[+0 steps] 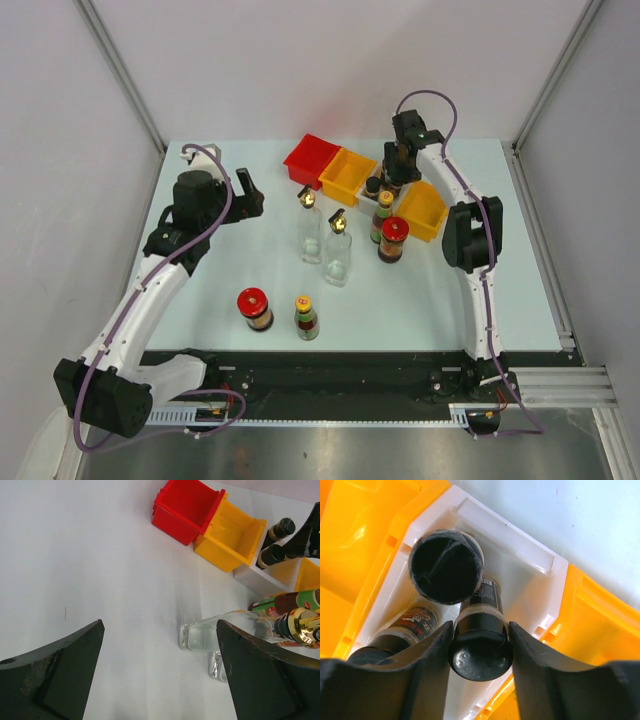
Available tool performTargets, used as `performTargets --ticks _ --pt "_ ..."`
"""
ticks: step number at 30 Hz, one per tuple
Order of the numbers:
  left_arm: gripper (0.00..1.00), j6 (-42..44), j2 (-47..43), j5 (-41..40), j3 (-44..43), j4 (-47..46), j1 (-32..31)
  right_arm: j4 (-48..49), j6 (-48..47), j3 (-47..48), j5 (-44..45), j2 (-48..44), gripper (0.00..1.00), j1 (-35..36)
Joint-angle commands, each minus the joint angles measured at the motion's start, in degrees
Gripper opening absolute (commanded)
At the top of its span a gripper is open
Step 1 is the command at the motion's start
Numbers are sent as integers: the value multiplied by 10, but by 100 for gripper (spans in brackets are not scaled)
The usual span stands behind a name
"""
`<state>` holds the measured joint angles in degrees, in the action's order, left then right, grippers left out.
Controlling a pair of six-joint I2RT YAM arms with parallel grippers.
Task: Organize the condiment bottles
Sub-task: Place the bottle in the storage box.
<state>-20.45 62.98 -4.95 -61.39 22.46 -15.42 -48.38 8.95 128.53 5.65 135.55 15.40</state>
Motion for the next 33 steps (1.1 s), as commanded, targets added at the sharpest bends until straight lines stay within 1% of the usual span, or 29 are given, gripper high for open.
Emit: performTargets --ticks 1,2,3,6,13,20,26,30,31,32,33 --pt "100 10 -4 -1 -11 -7 6 -26 0 25 6 4 56 -3" --pt "100 9 -3 -1 -11 -7 6 -27 0 26 9 2 59 -2" --pt "100 9 -3 -1 -12 -8 6 -26 0 23 11 0 65 -1" --pt "100 8 -3 0 -12 -7 7 -26 0 24 15 -8 70 -1" --pt "100 8 -6 0 -9 -8 7 -23 5 27 23 -18 71 -2" --pt "100 8 -8 0 -9 -8 7 -10 15 23 31 -54 71 0" --pt "100 7 -9 -1 -8 -7 7 21 32 3 47 -111 74 0" --pt "100 7 -13 -1 -8 -7 7 39 41 -27 53 -157 75 1" --pt "100 7 -15 1 -8 -7 7 46 41 -35 53 -179 77 0" --pt "100 7 -15 2 -8 -7 7 50 40 -45 55 -193 87 2" --pt "100 7 -15 2 -8 -7 7 57 29 -79 58 -208 92 3"
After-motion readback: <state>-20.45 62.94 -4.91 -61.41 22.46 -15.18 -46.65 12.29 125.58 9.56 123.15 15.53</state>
